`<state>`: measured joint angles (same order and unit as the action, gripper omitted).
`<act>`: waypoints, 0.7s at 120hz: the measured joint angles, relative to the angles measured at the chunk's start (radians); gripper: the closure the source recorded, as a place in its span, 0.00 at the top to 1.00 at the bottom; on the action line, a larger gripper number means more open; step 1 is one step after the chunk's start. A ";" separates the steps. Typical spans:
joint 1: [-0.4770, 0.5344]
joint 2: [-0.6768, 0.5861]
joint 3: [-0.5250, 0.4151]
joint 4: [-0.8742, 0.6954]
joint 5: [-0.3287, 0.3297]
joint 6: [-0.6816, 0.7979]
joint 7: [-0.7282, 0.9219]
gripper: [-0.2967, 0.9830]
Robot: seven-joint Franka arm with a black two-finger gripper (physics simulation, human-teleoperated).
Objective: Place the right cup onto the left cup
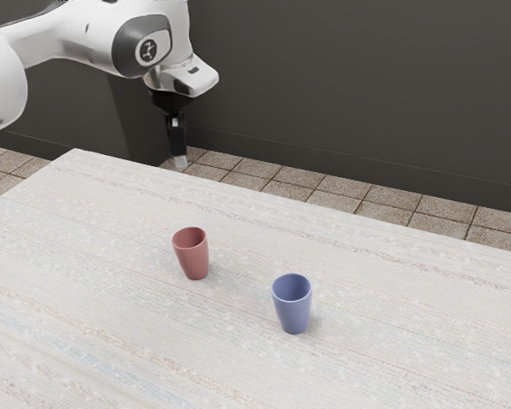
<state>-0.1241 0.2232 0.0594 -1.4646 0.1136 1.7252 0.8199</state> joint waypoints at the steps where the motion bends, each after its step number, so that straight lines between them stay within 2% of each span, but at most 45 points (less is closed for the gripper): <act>1: -0.002 0.002 0.000 0.001 -0.001 0.001 0.001 0.77; 45: -0.216 0.140 0.010 0.000 -0.043 0.116 0.044 0.77; 84: -0.293 0.211 -0.001 -0.132 -0.068 0.264 0.020 0.77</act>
<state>-0.4173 0.4342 0.0580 -1.5966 0.0454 1.9891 0.8400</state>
